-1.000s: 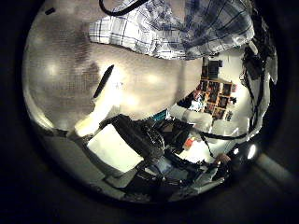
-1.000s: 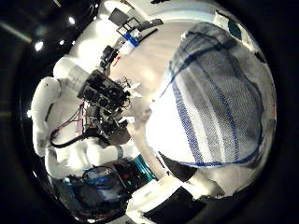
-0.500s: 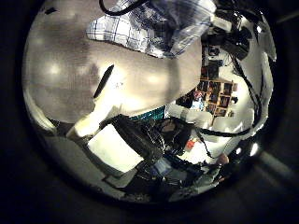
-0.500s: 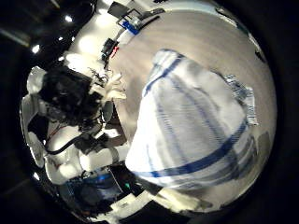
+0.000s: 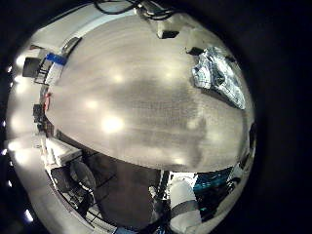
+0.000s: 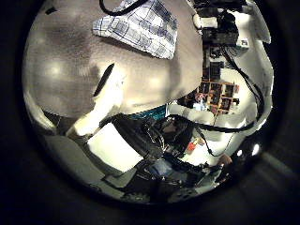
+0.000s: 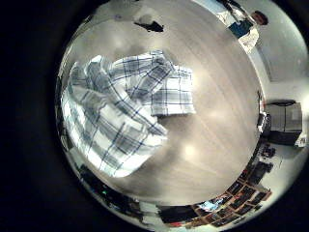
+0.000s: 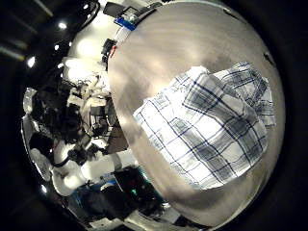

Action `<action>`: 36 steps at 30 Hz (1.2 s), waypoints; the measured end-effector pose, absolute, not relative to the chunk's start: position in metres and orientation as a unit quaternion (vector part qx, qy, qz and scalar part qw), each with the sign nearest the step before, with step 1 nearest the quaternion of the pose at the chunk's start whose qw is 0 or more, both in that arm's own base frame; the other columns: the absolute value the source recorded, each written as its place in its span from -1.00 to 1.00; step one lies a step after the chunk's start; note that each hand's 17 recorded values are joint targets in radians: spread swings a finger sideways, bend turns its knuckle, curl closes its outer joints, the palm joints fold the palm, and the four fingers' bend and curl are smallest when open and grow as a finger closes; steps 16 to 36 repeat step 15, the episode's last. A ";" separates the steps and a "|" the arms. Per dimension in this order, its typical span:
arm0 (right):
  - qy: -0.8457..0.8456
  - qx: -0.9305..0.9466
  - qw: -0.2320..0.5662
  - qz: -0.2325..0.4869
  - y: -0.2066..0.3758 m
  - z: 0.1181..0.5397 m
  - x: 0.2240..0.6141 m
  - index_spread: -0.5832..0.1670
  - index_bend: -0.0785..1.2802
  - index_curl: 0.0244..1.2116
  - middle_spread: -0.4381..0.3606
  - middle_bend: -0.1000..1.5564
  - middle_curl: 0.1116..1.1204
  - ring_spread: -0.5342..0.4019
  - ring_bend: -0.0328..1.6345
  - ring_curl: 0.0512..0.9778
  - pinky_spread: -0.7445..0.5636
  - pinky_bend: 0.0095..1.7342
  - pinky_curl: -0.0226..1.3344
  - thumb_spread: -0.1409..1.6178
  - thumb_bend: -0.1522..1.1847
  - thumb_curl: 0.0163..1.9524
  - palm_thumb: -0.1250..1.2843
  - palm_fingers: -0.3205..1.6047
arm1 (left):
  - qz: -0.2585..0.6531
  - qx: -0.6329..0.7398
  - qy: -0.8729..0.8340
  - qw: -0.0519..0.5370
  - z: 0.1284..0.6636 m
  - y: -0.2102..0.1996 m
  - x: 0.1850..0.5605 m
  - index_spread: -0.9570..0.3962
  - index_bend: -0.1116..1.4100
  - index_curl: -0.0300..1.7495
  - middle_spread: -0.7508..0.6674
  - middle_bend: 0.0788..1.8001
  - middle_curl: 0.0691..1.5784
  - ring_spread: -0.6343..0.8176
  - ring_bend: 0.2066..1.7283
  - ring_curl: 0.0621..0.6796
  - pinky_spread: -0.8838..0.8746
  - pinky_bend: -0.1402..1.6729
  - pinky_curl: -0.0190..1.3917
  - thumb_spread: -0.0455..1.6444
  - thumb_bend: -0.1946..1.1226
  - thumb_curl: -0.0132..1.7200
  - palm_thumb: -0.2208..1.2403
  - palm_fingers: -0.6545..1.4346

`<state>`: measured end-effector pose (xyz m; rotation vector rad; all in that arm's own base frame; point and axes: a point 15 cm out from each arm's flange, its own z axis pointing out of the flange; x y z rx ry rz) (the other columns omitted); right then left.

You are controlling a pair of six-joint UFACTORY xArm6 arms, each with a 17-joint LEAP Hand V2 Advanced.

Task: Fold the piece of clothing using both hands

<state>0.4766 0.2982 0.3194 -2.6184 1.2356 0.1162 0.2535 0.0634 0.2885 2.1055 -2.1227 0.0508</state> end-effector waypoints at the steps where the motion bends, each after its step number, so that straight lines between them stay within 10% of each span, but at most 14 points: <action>1: 0.427 -0.895 0.123 0.039 0.291 0.328 0.475 -0.44 -0.62 -0.59 0.20 -0.63 -0.52 0.61 -0.36 -0.55 0.93 -0.23 -0.48 0.25 -0.81 -0.71 -0.76 -0.61 | 0.017 0.702 -0.707 0.077 0.289 0.063 0.252 0.30 -0.59 -0.38 0.20 -0.88 -0.64 0.15 -0.51 -0.55 0.29 -0.62 -0.43 0.47 -0.73 -0.58 0.03 -0.05; 14: 0.496 -0.861 0.055 0.104 0.155 0.400 0.394 -0.46 -0.62 -0.52 0.16 -0.65 -0.55 0.58 -0.43 -0.59 0.87 -0.41 -0.56 0.36 -0.82 -0.74 -0.83 -0.57 | 0.024 0.703 -0.708 0.069 0.303 0.011 0.272 0.29 -0.58 -0.37 0.19 -0.88 -0.64 0.15 -0.51 -0.56 0.29 -0.62 -0.43 0.47 -0.73 -0.57 0.03 -0.04; 36: 0.499 -0.858 0.050 0.110 0.151 0.396 0.390 -0.46 -0.62 -0.51 0.16 -0.64 -0.55 0.58 -0.44 -0.60 0.86 -0.42 -0.56 0.36 -0.82 -0.75 -0.83 -0.56 | 0.024 0.700 -0.711 0.070 0.304 0.004 0.274 0.29 -0.58 -0.37 0.19 -0.88 -0.64 0.15 -0.51 -0.56 0.29 -0.62 -0.43 0.47 -0.73 -0.57 0.03 -0.04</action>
